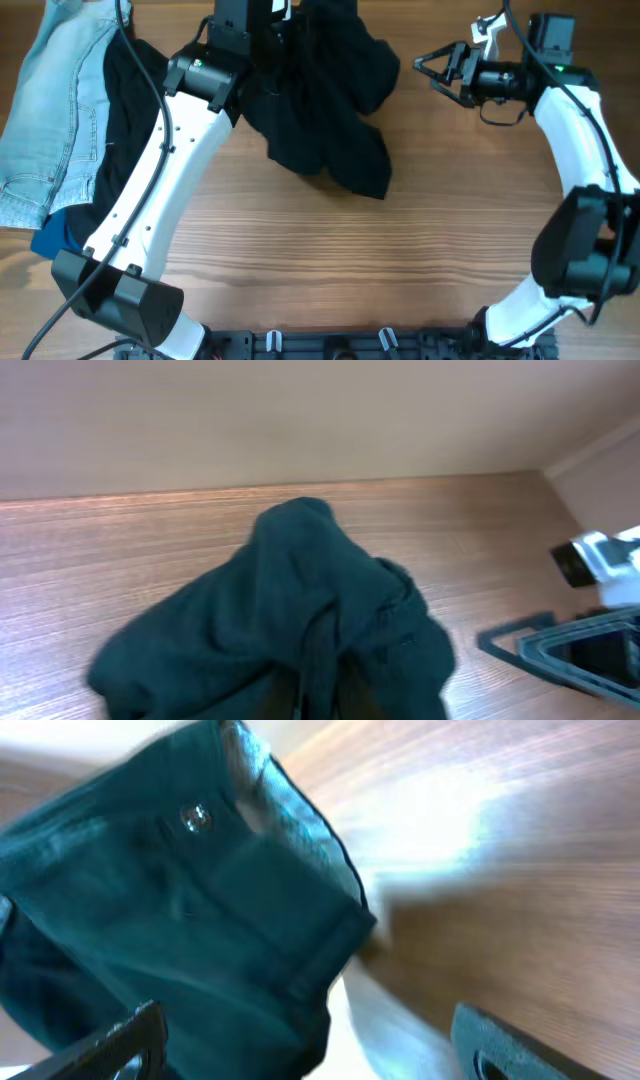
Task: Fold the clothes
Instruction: 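Lift the black shorts with both grippers and pull them to table center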
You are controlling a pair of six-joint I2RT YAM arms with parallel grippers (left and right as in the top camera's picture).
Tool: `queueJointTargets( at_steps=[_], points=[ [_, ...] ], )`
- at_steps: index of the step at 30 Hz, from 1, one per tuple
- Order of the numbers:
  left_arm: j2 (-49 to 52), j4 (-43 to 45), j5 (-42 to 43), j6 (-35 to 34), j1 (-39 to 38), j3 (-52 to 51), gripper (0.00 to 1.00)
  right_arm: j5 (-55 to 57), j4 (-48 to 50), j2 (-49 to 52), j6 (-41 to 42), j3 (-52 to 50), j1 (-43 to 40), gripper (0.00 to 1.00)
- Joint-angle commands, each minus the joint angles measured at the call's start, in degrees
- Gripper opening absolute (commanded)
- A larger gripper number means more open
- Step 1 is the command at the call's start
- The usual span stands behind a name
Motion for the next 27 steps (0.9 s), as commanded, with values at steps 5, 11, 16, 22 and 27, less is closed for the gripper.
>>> queueJointTargets(
  at_steps=[5,11,16,22,27],
  points=[
    [-2.03,1.97,-0.09,-2.05,-0.46,0.9,0.04,-4.85,11.54,6.25,20.33,0.11,5.66,0.91],
    [-2.03,2.16,-0.07,-2.05,-0.46,0.87,0.04,-3.69,15.67,8.26,25.14,0.11,8.79,0.9],
    [-2.03,2.16,-0.07,-2.05,-0.46,0.87,0.04,-0.46,19.82,8.39,29.79,0.11,10.36,0.61],
    [-2.03,2.14,-0.09,-2.05,-0.46,0.87,0.04,-0.98,27.08,8.37,32.02,0.11,10.43,0.04],
    [-2.03,1.42,0.22,-2.05,-0.48,0.87,0.11,-2.27,26.56,8.04,26.75,0.11,9.4,0.04]
  ],
)
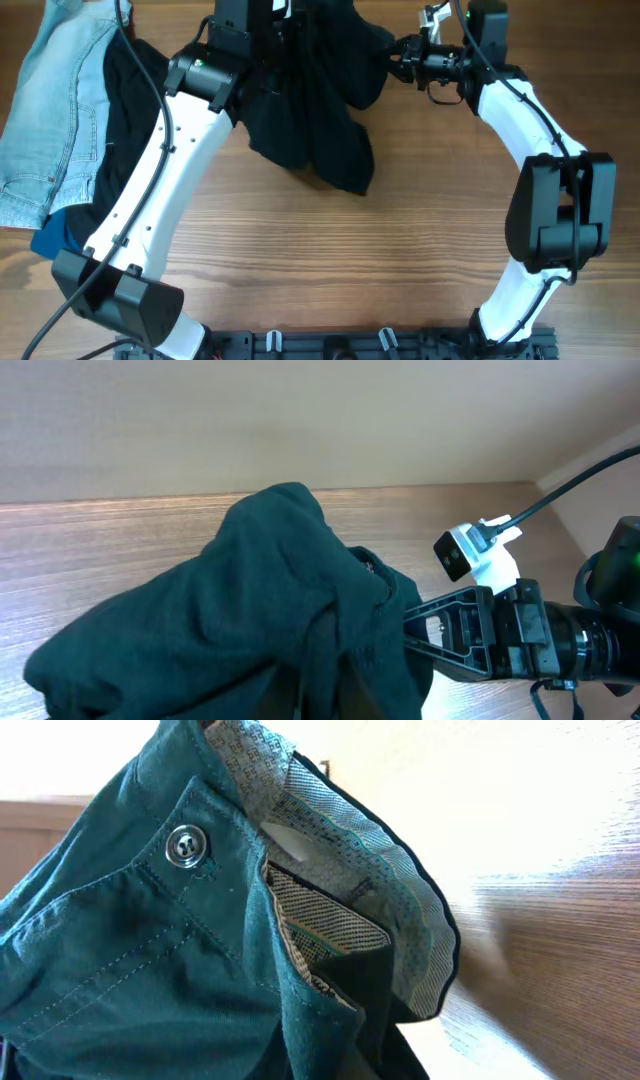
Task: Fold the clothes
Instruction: 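Lift the black shorts with both grippers and pull them to table center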
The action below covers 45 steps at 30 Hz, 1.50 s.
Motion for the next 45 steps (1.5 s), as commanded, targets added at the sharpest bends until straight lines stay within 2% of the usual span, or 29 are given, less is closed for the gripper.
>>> queueJointTargets(
  at_steps=[1,2,5,7,9,10,11,14,19,23,28,36,42,45],
  points=[
    [-2.03,-0.13,0.48,-0.94,-0.33,0.87,0.22,-1.18,-0.17,0.13,-5.2,0.11,-1.46,0.04],
    [-2.03,-0.76,0.55,-0.92,-0.31,0.87,0.39,-1.2,-0.33,-0.11,-7.02,0.13,-2.43,0.04],
    [-2.01,-2.56,0.55,-0.87,-0.31,0.87,0.72,-1.14,-3.04,-1.05,-13.09,0.17,-6.05,0.04],
    [-2.01,-3.26,0.5,-0.26,-0.31,0.87,0.83,0.0,-7.21,-2.08,-18.91,0.26,-8.61,0.04],
    [-1.95,-3.37,0.5,1.66,-0.28,0.87,0.86,3.13,-13.18,-3.3,-25.73,0.66,-10.71,0.04],
    [-1.92,-3.3,0.52,2.38,-0.26,0.87,0.85,6.27,-17.33,-4.2,-29.73,1.07,-11.74,0.04],
    [-1.79,-3.02,0.07,2.54,-0.11,0.87,0.85,14.08,-24.92,-5.88,-35.98,2.1,-12.98,0.04],
    [-1.14,-1.79,0.09,4.85,0.59,0.87,0.83,25.81,-33.44,-8.87,-43.89,3.82,-13.33,0.04],
    [2.84,2.03,0.11,5.38,2.54,0.87,0.8,35.82,-40.37,-12.55,-49.7,4.42,-11.78,0.04],
    [9.03,6.99,0.37,7.43,4.46,0.87,0.8,36.81,-44.61,-12.76,-50.71,4.39,-9.81,0.04],
    [18.05,14.86,3.21,9.73,6.47,0.9,0.86,36.83,-47.06,-12.76,-50.95,4.42,-6.97,0.04],
    [28.57,18.47,6.45,9.86,7.28,0.9,0.85,36.28,-47.95,-12.76,-50.64,4.42,-2.51,0.04],
    [33.05,13.22,7.06,9.86,7.19,0.87,0.76,34.82,-48.98,-12.76,-50.64,4.42,-0.11,0.04],
    [33.9,7.21,7.06,9.84,7.19,0.87,0.65,34.67,-50.53,-12.76,-50.64,4.42,0.15,0.04]
  ],
)
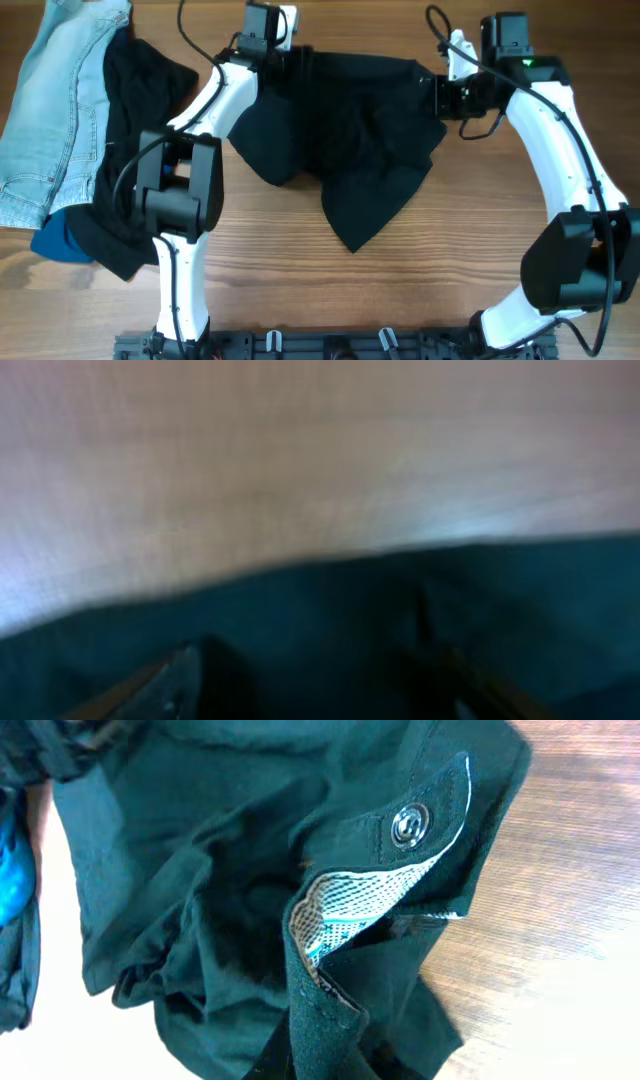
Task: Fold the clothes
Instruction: 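Lift the black shorts with both grippers and pull them to table center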
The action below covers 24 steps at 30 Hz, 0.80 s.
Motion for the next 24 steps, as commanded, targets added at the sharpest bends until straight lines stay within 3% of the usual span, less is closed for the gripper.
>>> queueJointTargets(
  at_steps=[1,6,13,17,22,24],
  points=[
    [1.6,-5.97,1.05,0.72,-0.11,0.31,0.61,-1.33,-1.6,-0.55,-0.94,0.76,0.46,0.04],
    [1.57,-16.41,1.46,0.48,-1.09,0.31,0.53,-1.33,-3.43,-0.52,-0.9,0.76,0.46,0.04],
    [1.57,-31.74,2.21,-2.4,-4.37,0.31,0.5,-1.29,-3.56,-0.52,0.31,0.76,0.46,0.04],
    [1.22,-38.25,2.75,-2.54,-6.1,0.33,0.36,-1.31,-3.5,-0.52,-0.68,0.76,0.46,0.04],
    [-3.34,-37.33,2.78,-2.54,-5.79,1.18,0.44,-1.29,-3.48,-0.52,-1.14,0.76,0.46,0.04],
    [-6.38,-36.0,2.75,-2.36,-5.03,2.73,0.56,-1.29,-3.52,-0.52,-1.11,0.76,0.46,0.05]
  ],
)
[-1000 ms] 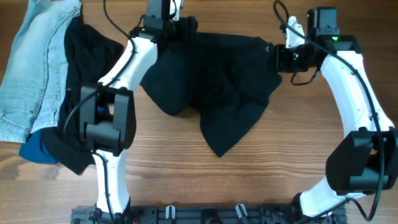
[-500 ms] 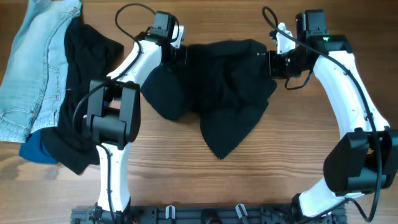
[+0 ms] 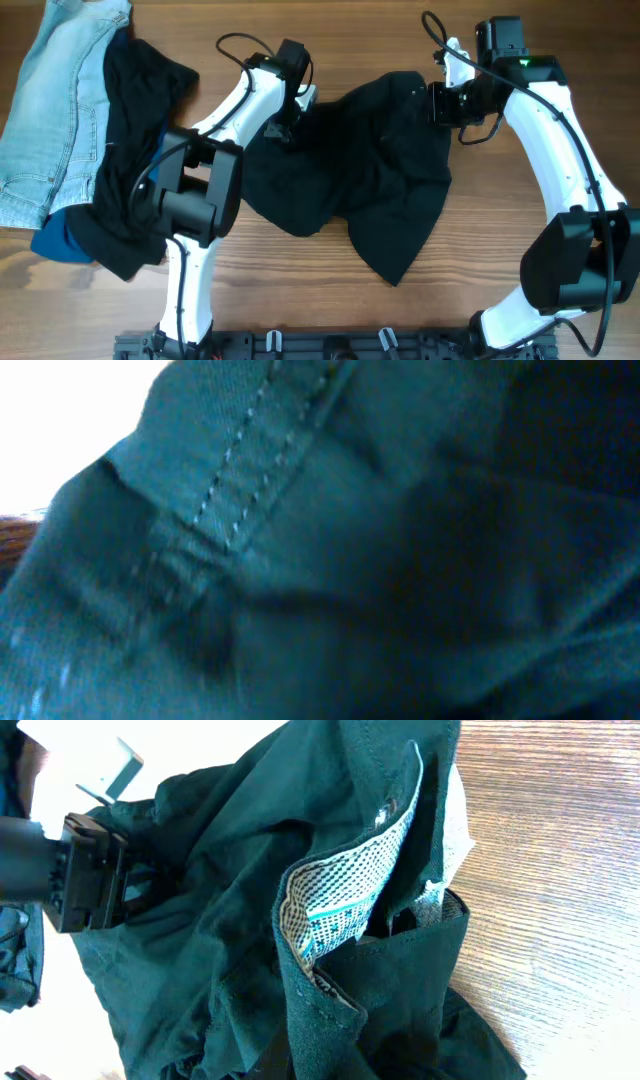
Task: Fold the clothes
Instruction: 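Lift the black shorts with both grippers and pull them to table center, then raise the shorts by the waistband and lay them flat at center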
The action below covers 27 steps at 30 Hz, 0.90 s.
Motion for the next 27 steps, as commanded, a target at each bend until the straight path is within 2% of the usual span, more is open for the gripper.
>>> queueJointTargets(
  at_steps=[1,4,9,15,20,27],
  points=[
    [-7.82,2.86,1.53,-0.37,1.36,2.23,0.65,-1.29,-0.02,-0.52,-1.16,0.76,0.15,0.04],
    [-11.08,11.65,3.76,2.47,2.54,2.91,0.78,-1.29,-0.04,-0.52,-1.14,0.76,0.15,0.04],
    [-8.83,28.0,10.21,2.97,3.26,2.89,0.83,-1.31,-0.55,-0.52,-1.22,0.76,0.15,0.05],
    [-2.84,40.59,15.08,3.82,2.01,2.89,0.86,-1.33,-1.16,-0.52,-1.2,0.76,0.15,0.04],
    [2.25,46.58,15.5,3.87,-0.79,2.89,0.88,-1.33,-1.16,-0.52,-1.18,0.76,0.15,0.04],
    [5.9,49.27,15.45,5.6,-4.98,2.89,0.92,-2.21,-1.14,-0.52,-1.2,0.76,0.15,0.04]
  ],
)
